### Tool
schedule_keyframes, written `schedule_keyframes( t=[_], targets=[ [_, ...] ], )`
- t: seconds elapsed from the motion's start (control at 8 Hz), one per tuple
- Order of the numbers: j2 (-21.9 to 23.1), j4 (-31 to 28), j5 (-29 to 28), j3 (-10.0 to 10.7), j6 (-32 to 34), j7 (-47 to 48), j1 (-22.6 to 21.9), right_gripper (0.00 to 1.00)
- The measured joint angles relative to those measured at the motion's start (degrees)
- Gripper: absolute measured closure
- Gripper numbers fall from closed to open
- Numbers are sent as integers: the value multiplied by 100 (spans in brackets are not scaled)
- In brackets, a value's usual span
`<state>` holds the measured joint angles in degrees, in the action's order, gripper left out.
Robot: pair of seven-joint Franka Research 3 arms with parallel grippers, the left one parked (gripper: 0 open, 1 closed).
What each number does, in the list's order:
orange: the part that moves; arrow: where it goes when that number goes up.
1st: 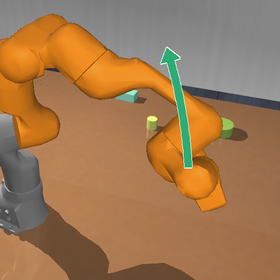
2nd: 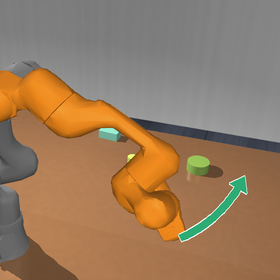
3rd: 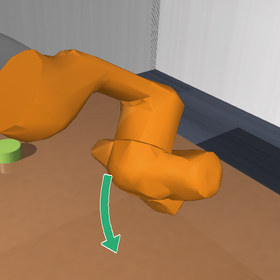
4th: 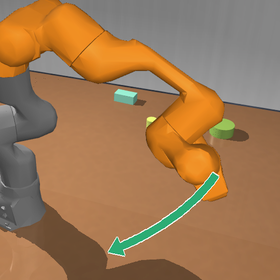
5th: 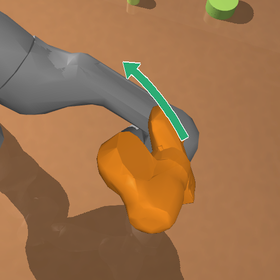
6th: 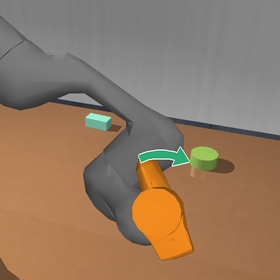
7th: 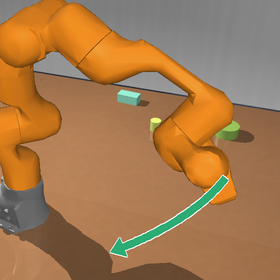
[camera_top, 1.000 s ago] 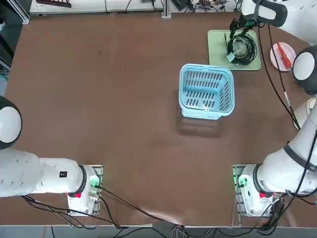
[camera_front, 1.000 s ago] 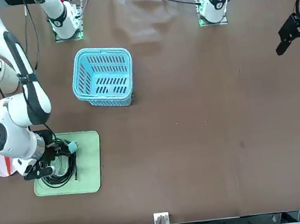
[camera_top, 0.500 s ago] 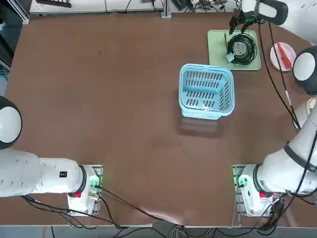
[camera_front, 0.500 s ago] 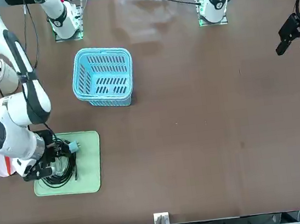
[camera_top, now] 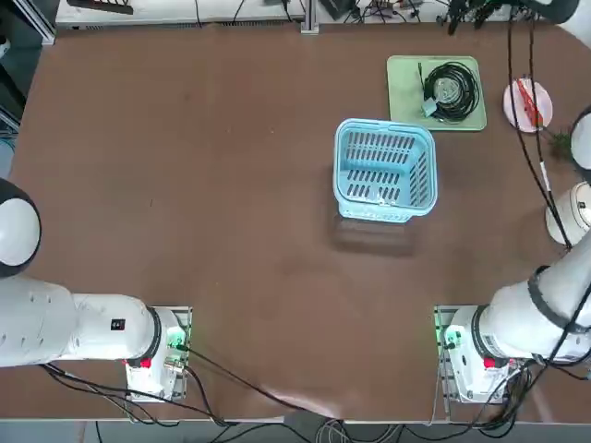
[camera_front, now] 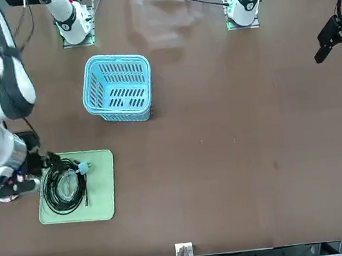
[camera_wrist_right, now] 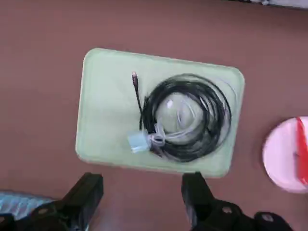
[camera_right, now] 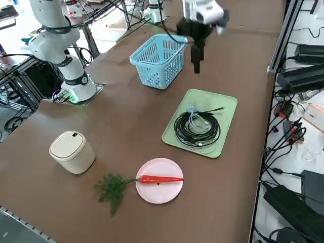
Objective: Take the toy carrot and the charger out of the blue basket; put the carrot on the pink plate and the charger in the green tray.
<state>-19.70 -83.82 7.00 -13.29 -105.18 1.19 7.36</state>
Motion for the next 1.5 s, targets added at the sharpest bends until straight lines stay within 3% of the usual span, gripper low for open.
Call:
schedule_keyframes(
  t=[0.38, 0.62, 1.5],
  targets=[
    [1061, -10, -141, 6, 1403, 120, 7, 0],
    [1449, -45, -272, 7, 1808, 593, 7, 0],
    [1345, -161, -554, 62, 1831, 771, 50, 0]
  ],
)
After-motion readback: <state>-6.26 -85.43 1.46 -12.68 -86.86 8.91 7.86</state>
